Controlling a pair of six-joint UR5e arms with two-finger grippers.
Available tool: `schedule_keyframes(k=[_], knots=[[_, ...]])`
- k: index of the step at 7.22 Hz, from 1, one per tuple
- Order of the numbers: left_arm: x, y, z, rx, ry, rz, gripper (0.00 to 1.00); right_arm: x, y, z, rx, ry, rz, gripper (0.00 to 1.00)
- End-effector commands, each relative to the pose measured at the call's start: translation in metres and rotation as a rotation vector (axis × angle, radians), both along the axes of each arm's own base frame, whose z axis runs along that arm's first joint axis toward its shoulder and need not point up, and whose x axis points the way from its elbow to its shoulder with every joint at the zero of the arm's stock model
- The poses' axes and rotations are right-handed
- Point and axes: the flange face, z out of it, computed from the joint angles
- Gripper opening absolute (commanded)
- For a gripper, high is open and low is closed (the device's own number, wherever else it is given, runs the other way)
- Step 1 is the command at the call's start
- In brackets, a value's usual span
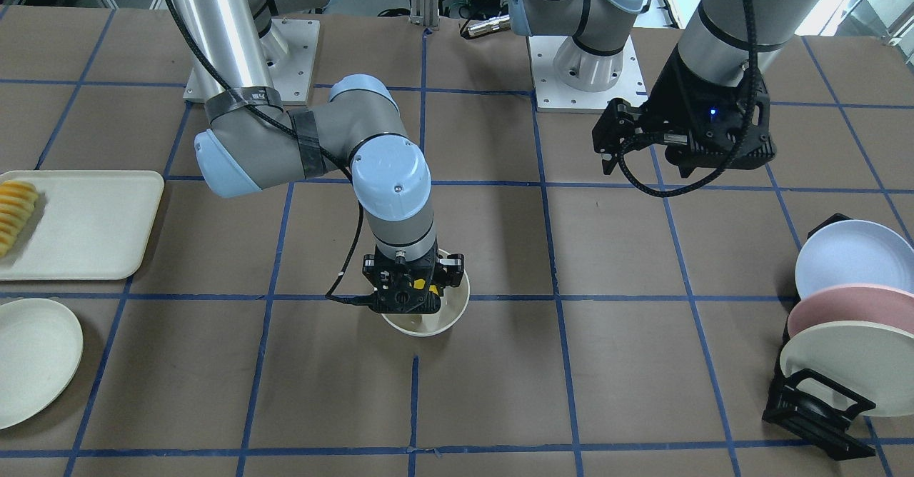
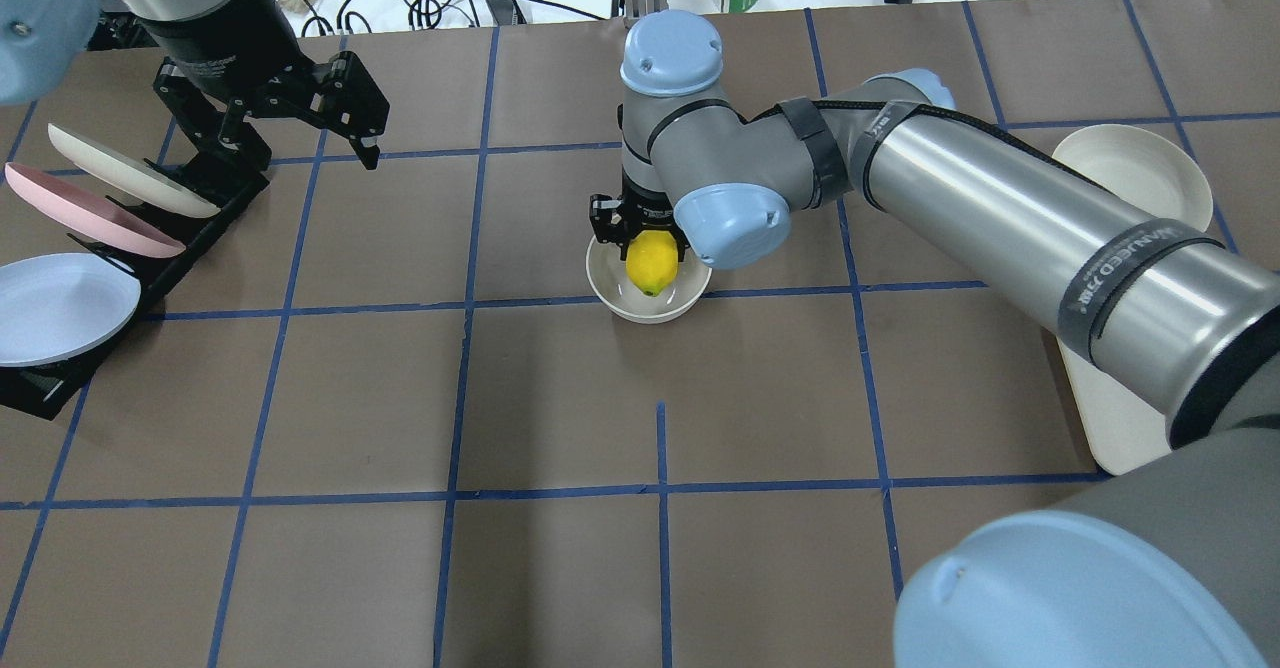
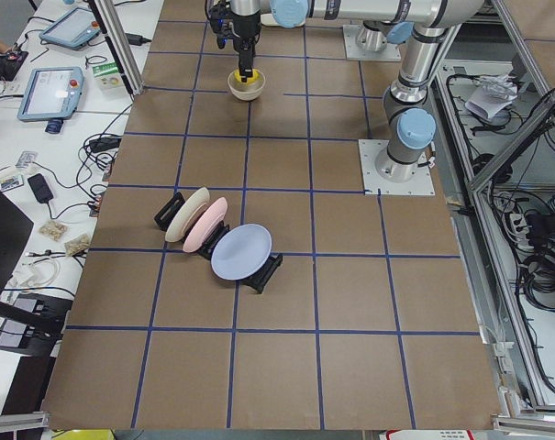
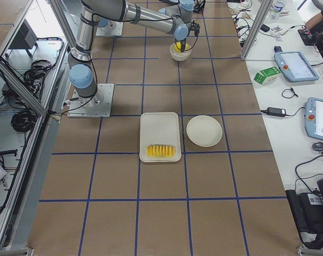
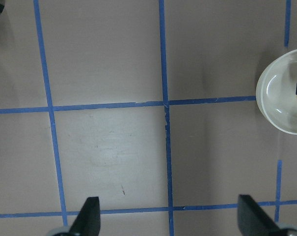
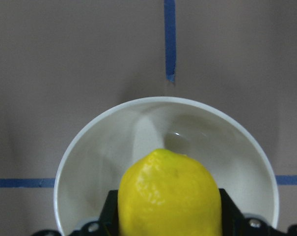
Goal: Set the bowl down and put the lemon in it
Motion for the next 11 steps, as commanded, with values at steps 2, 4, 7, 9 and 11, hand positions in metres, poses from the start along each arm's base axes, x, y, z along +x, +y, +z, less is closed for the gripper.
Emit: schedule_keyframes(k=[2, 4, 7, 9, 11], knots=[[-0.006, 0.002, -0.004, 0.006, 0.008, -0.015, 0.96, 0.004, -0.006, -0.009, -0.031, -0.010, 0.001, 0.66], [-0.007, 0.004, -0.003, 0.003, 0.022, -0.007, 0.96, 0.002, -0.009, -0.001, -0.075, -0.007, -0.001, 1.00], [-0.007, 0.005, -0.001, -0.002, 0.019, -0.017, 0.96, -0.021, -0.007, 0.039, -0.062, 0.008, -0.016, 1.00], [-0.007, 0.006, -0.002, 0.003, 0.013, -0.017, 0.96, -0.101, -0.014, 0.099, -0.032, 0.066, -0.074, 1.00], [-0.006, 0.006, -0.002, 0.003, 0.011, -0.017, 0.96, -0.187, -0.008, 0.169, -0.081, 0.072, -0.188, 1.00]])
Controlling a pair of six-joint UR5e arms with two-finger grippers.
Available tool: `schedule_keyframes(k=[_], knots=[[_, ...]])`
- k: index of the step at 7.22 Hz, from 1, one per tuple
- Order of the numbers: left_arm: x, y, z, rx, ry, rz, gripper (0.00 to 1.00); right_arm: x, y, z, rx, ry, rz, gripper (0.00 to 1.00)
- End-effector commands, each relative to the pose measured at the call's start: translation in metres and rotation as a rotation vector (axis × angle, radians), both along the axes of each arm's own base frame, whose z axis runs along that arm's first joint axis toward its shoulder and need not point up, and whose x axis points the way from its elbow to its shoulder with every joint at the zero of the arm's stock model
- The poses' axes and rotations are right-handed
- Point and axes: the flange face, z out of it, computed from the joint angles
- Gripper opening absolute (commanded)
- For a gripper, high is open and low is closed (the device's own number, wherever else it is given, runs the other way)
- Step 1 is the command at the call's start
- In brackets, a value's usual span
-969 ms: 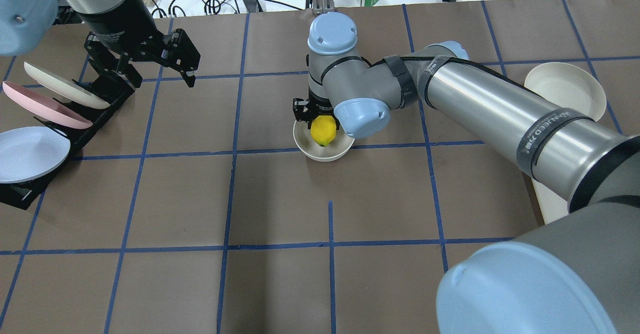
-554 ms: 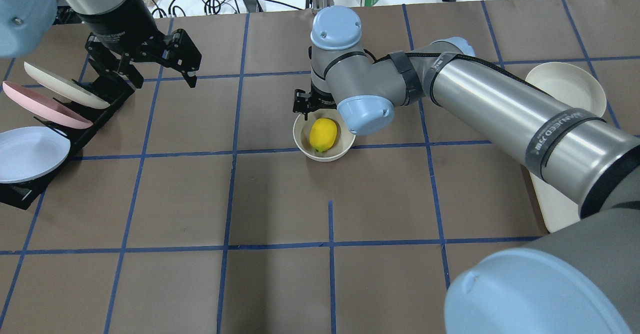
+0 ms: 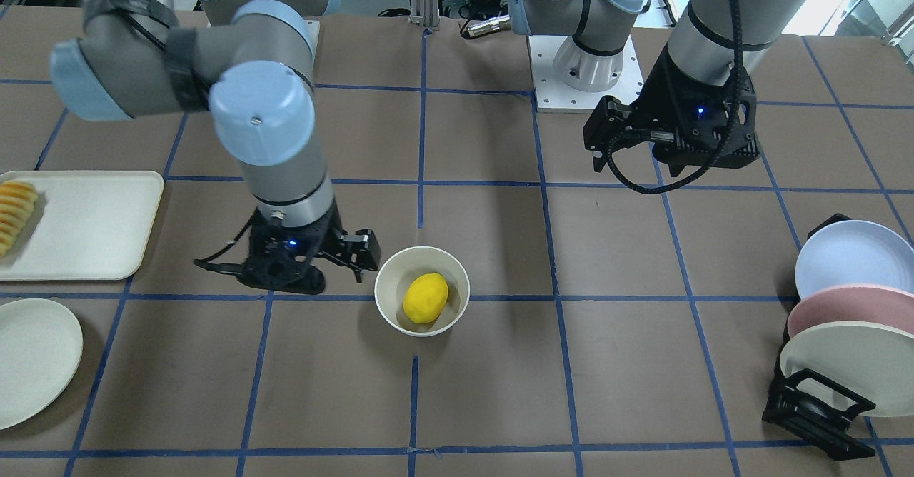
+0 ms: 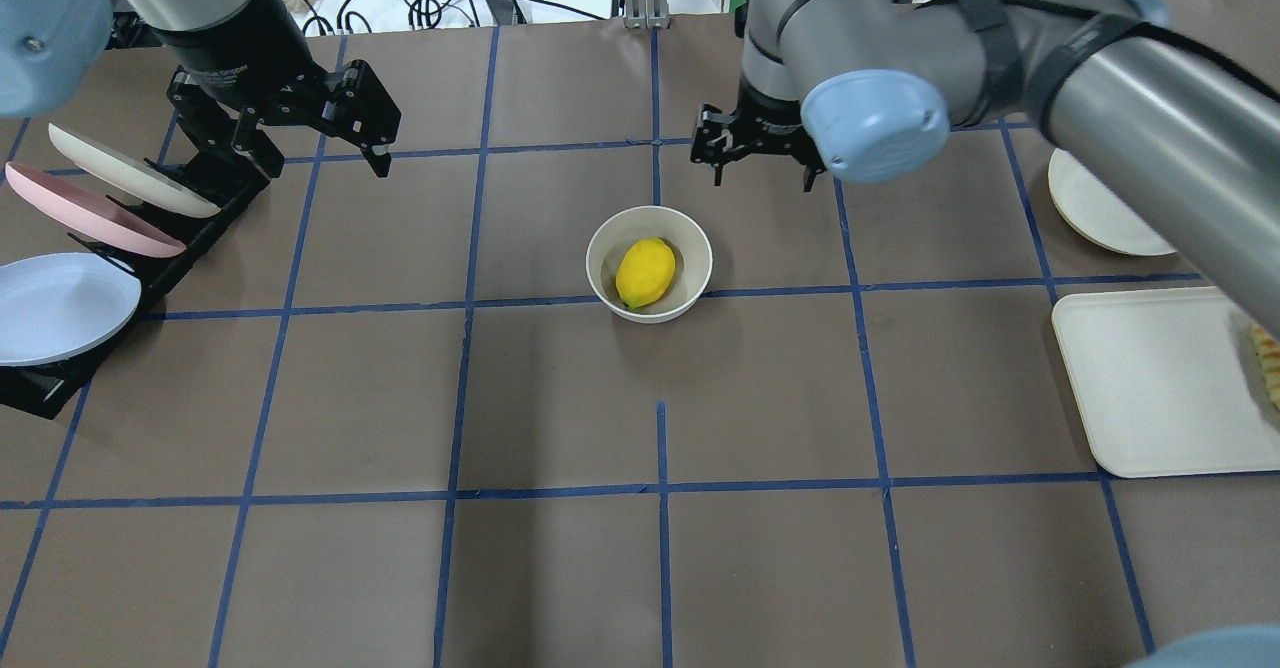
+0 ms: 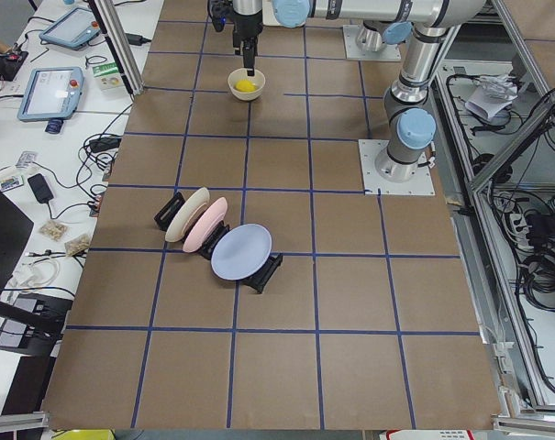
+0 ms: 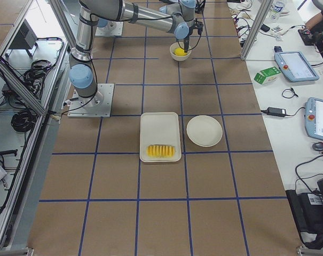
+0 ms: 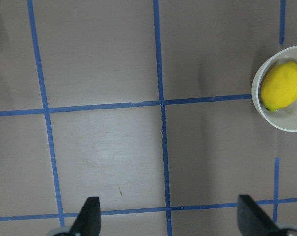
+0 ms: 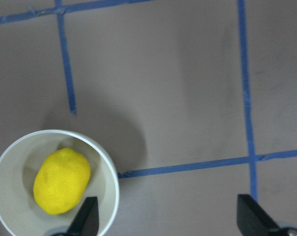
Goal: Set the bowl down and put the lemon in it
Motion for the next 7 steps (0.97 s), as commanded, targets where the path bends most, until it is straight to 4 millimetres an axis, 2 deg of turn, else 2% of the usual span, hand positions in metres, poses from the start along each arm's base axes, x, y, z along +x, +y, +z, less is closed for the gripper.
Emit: schedule_keyframes(k=[1, 2, 3, 7], knots=[[0.000, -0.004, -0.005, 0.008, 0.004, 0.002, 0.96, -0.084, 0.014, 0.068, -0.072, 0.001, -0.120, 1.00], [0.000, -0.003, -0.004, 0.007, -0.001, 0.002, 0.96, -0.107, 0.022, 0.070, -0.005, -0.001, -0.154, 1.00], [0.000, -0.001, -0.004, 0.008, -0.002, 0.001, 0.96, -0.117, 0.025, 0.078, -0.001, 0.015, -0.124, 1.00], [0.001, -0.001, -0.004, 0.007, -0.002, 0.003, 0.96, -0.115, 0.057, 0.104, 0.011, 0.051, -0.072, 1.00]])
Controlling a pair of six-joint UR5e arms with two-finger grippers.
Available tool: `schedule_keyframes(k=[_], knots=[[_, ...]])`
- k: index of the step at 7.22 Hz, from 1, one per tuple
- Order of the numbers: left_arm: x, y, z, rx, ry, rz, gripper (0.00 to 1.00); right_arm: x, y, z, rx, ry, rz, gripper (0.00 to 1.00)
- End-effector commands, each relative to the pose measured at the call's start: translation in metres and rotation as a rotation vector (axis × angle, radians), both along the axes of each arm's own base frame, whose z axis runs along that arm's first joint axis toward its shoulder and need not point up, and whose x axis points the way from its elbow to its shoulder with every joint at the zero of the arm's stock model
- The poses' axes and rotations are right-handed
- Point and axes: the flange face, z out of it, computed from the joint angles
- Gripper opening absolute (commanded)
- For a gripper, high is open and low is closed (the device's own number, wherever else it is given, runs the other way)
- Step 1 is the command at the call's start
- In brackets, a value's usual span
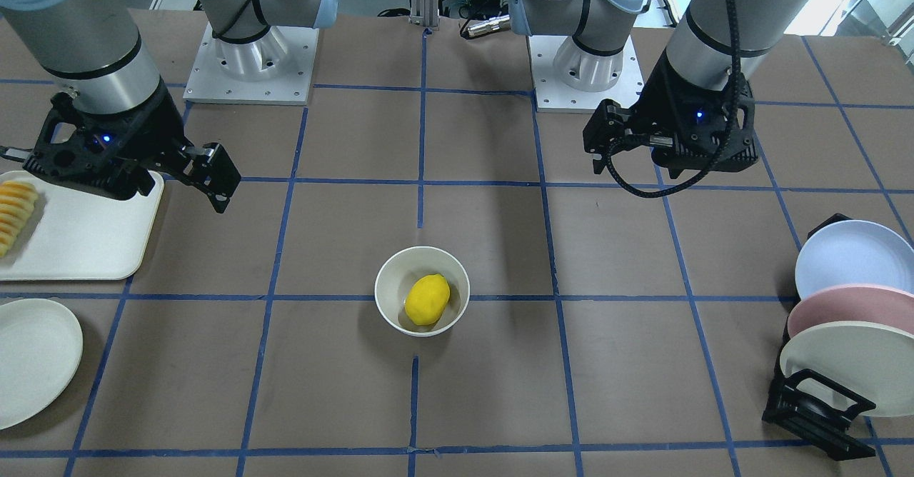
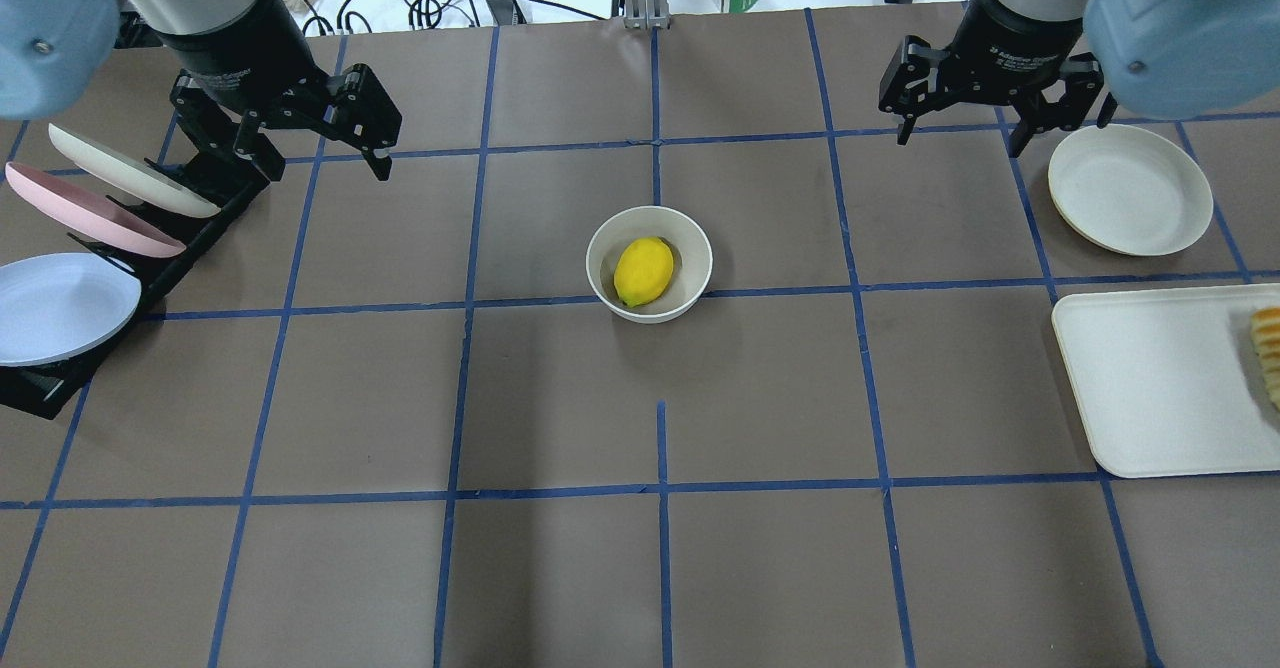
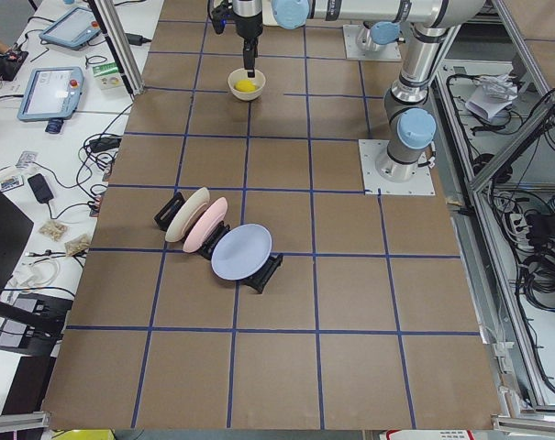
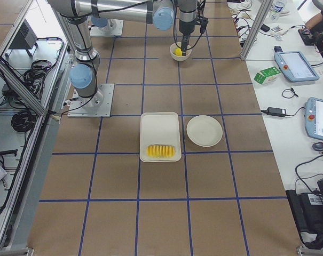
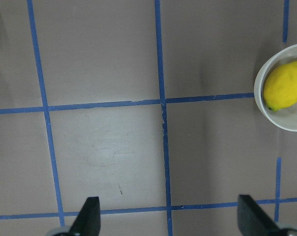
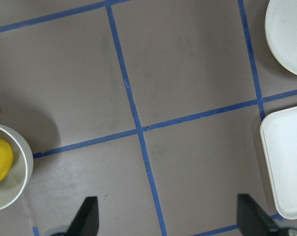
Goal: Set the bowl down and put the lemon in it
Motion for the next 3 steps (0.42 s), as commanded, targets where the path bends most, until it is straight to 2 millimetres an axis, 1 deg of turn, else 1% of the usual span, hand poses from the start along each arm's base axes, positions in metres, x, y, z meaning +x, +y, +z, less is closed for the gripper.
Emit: schedule_keyframes(k=[1, 2, 3], knots=[[-0.0004, -0.0002, -0.0014, 0.003, 0.000, -0.002, 0.96, 0.0012, 0.0104, 0.0140, -0.013, 0.008, 0.006, 1.00], [-0.0004, -0.0007, -0.0022, 0.004, 0.000, -0.001, 0.96, 0.0012, 0.0135, 0.0180, -0.021, 0.010, 0.006, 1.00], [-0.0004, -0.0008, -0.0015, 0.003, 0.000, 0.002, 0.96, 0.0012, 0.0137, 0.0173, -0.019, 0.010, 0.006, 1.00]])
